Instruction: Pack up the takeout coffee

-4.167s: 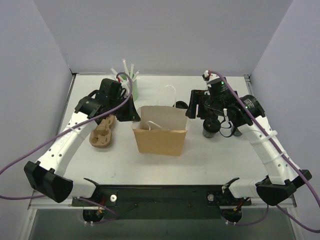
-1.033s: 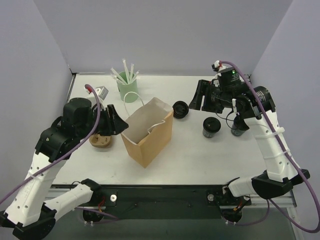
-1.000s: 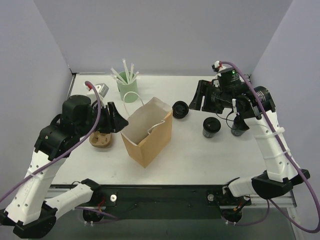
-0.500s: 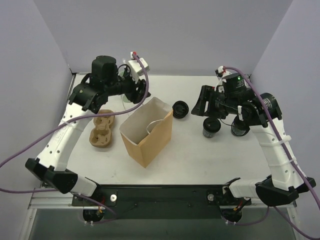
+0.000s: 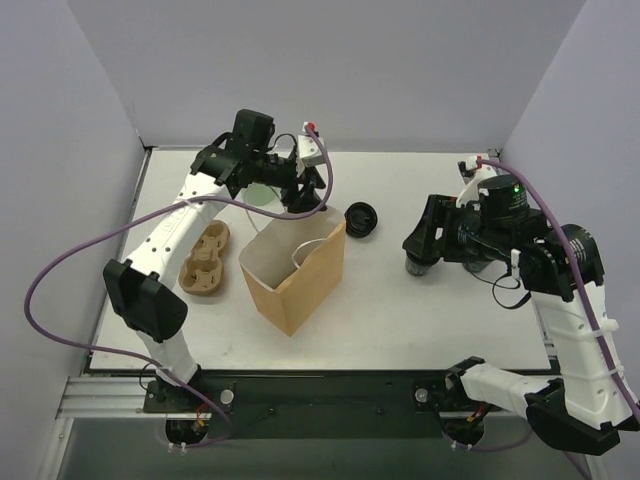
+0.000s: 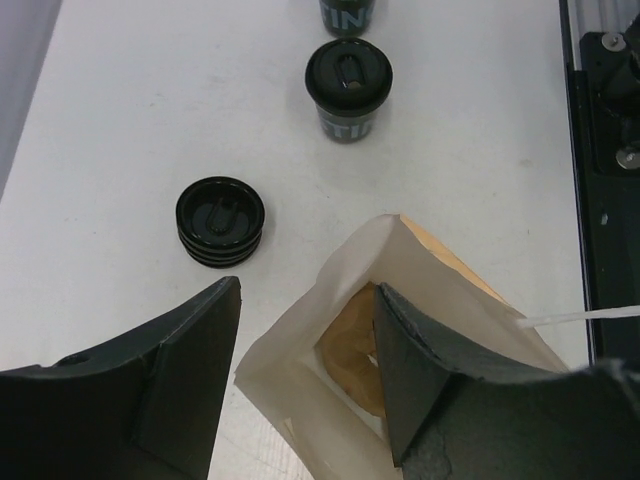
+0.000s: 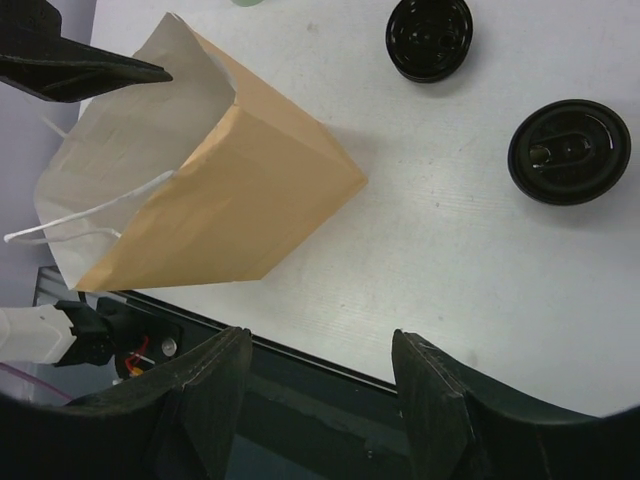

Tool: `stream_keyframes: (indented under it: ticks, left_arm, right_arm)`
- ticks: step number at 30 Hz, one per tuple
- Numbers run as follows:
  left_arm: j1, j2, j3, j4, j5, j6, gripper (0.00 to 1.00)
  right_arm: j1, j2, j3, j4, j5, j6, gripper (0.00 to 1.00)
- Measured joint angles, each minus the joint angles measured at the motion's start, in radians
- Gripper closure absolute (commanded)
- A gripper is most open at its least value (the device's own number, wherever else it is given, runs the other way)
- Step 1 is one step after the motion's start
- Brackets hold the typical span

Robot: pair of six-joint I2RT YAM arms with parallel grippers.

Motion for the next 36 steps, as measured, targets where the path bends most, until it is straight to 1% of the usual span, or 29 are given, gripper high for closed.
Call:
stream_keyframes:
  ticks: [4, 7, 10, 12, 13, 14, 15, 16, 17, 21, 25, 30, 34, 36]
  left_arm:
    - [-0.024, 0.052, 0.033, -0.068, 0.013, 0.091, 0.39]
    - [-0.048, 0.103, 0.087, -0.119, 0.013, 0.148, 0.41]
    - [-0.068, 0.150, 0.137, -0.171, 0.010, 0.194, 0.45]
    - [-0.077, 0.170, 0.152, -0.193, 0.010, 0.216, 0.53]
    - [-0.080, 0.174, 0.153, -0.205, 0.010, 0.221, 0.58]
    - [-0.082, 0.176, 0.153, -0.217, 0.009, 0.225, 0.68]
    - [-0.083, 0.176, 0.153, -0.226, 0.008, 0.229, 0.92]
    - [-0.083, 0.176, 0.153, -0.234, 0.004, 0.229, 0.97]
    - [-0.084, 0.176, 0.154, -0.240, -0.006, 0.225, 1.00]
    - [-0.089, 0.158, 0.136, -0.216, -0.066, 0.191, 1.00]
    - [-0.097, 0.107, 0.080, -0.151, -0.198, 0.047, 1.00]
    - [-0.097, 0.054, 0.035, -0.108, -0.399, -0.181, 1.00]
    - [-0.096, -0.069, -0.108, -0.053, -0.592, -0.383, 1.00]
    - [-0.085, -0.142, -0.171, -0.040, -0.684, -0.509, 1.00]
  right_arm:
    - [-0.035, 0.001, -0.010, -0.011, -0.004, -0.023, 0.40]
    - [-0.052, 0.001, -0.010, -0.019, -0.007, -0.039, 0.40]
    - [-0.063, 0.001, -0.010, -0.024, -0.011, -0.049, 0.39]
    - [-0.067, 0.001, -0.010, -0.026, -0.013, -0.057, 0.39]
    - [-0.070, 0.001, -0.010, -0.027, -0.014, -0.060, 0.39]
    - [-0.071, 0.001, -0.010, -0.029, -0.014, -0.063, 0.39]
    - [-0.072, 0.001, -0.010, -0.031, -0.014, -0.065, 0.39]
    - [-0.072, 0.001, -0.010, -0.032, -0.014, -0.068, 0.39]
    - [-0.074, 0.001, -0.010, -0.032, -0.014, -0.068, 0.39]
    - [-0.081, 0.001, -0.010, -0.035, -0.014, -0.070, 0.39]
    - [-0.085, 0.004, -0.010, -0.035, -0.014, -0.066, 0.38]
    - [-0.089, 0.014, -0.010, -0.034, -0.015, -0.061, 0.38]
    - [-0.091, 0.034, -0.009, -0.034, -0.013, -0.051, 0.38]
    - [-0.092, 0.046, -0.008, -0.032, -0.012, -0.044, 0.38]
